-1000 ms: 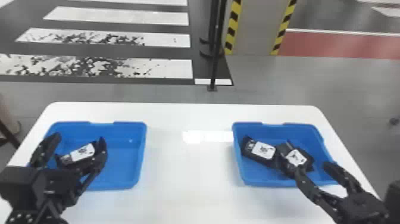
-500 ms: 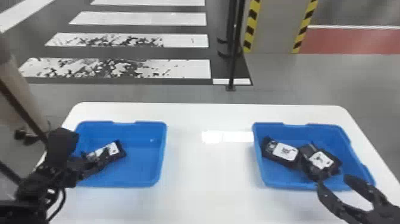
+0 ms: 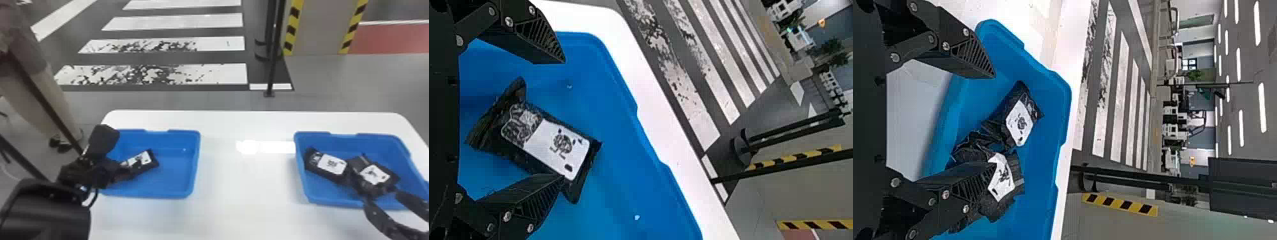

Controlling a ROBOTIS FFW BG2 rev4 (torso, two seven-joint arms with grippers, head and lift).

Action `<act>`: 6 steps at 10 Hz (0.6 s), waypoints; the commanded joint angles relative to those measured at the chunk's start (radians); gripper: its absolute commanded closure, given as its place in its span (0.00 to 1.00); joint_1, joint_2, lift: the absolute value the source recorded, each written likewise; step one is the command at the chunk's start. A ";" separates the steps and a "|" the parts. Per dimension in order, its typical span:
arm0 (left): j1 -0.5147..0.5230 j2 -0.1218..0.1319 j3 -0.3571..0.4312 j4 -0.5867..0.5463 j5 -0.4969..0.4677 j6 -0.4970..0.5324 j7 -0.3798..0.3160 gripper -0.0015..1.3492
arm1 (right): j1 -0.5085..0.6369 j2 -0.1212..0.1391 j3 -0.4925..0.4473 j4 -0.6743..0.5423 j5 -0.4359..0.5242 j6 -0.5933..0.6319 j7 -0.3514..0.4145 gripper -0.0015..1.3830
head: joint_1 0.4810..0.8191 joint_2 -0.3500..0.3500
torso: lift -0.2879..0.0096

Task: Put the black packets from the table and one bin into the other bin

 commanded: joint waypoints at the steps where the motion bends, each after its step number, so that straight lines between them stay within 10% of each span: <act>1: -0.019 0.006 -0.033 0.039 0.021 0.013 -0.015 0.17 | -0.005 -0.001 0.003 0.008 -0.003 0.000 0.001 0.32 | 0.63 0.61 | 0.60; 6: -0.075 0.038 -0.069 0.159 -0.005 0.033 -0.038 0.17 | -0.012 -0.002 0.013 0.010 -0.017 0.000 0.007 0.32 | 0.63 0.57 | 0.60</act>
